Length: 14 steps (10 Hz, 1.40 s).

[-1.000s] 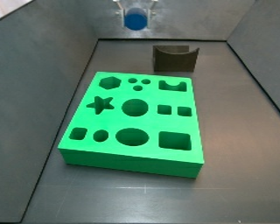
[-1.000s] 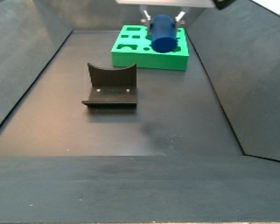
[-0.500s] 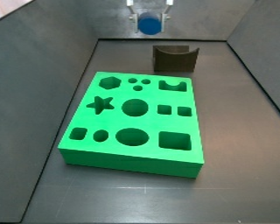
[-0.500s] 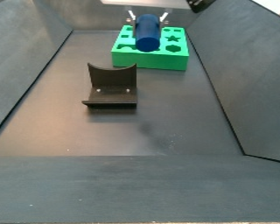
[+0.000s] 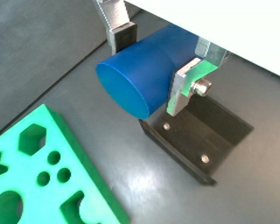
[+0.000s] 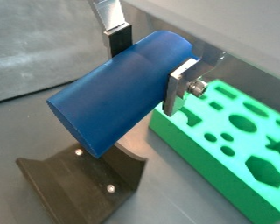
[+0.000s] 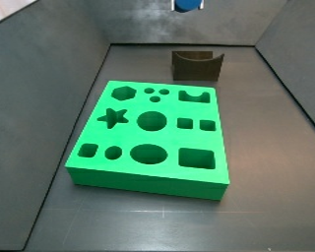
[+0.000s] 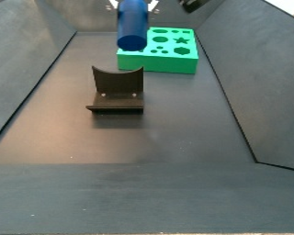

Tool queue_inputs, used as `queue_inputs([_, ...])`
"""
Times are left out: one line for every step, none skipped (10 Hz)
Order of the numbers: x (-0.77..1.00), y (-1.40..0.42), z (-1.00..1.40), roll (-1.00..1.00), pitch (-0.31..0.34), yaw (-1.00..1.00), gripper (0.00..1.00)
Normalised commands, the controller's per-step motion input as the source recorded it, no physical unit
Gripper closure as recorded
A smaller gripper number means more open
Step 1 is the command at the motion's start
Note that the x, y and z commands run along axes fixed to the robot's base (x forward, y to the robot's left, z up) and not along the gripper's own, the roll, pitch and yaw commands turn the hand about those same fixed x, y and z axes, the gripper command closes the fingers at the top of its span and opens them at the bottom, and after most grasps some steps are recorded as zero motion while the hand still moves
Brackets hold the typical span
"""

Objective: Pick up the oval object. Move up. Place the oval object on the fixture. Regrasp the oval object. Move to above the board. Insert the oval object.
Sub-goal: Place the oval object on the fixture.

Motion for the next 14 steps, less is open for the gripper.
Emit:
queue_inputs([0.59, 0.12, 0.06, -1.00, 0.067, -0.04, 1.00])
queue_inputs([0.48, 0.09, 0.03, -1.00, 0.084, -0.05, 1.00])
queue_inputs([0.34, 0.07, 0.01, -0.80, 0.087, -0.07, 1.00])
queue_inputs([0.27, 0.06, 0.00, -0.68, 0.085, -0.07, 1.00])
queue_inputs([0.10, 0.05, 0.00, -0.40, 0.076, -0.09, 1.00])
queue_inputs([0.05, 0.04, 0.00, -0.29, 0.061, -0.09, 1.00])
queue_inputs([0.11, 0.13, -1.00, -1.00, 0.227, -0.05, 1.00])
queue_inputs([0.12, 0.13, -1.00, -1.00, 0.216, -0.07, 1.00])
queue_inputs([0.13, 0.14, -1.00, -0.93, 0.238, -0.13, 1.00])
queue_inputs([0.14, 0.13, -1.00, -0.83, 0.229, -0.15, 1.00])
queue_inputs([0.15, 0.14, -1.00, -0.61, 0.174, -0.18, 1.00])
queue_inputs([0.15, 0.14, -1.00, -0.44, 0.128, -0.21, 1.00])
queue_inputs([0.17, 0.13, -1.00, -0.26, 0.071, -0.21, 1.00])
queue_inputs([0.17, 0.13, -1.00, -0.21, 0.045, -0.21, 1.00])
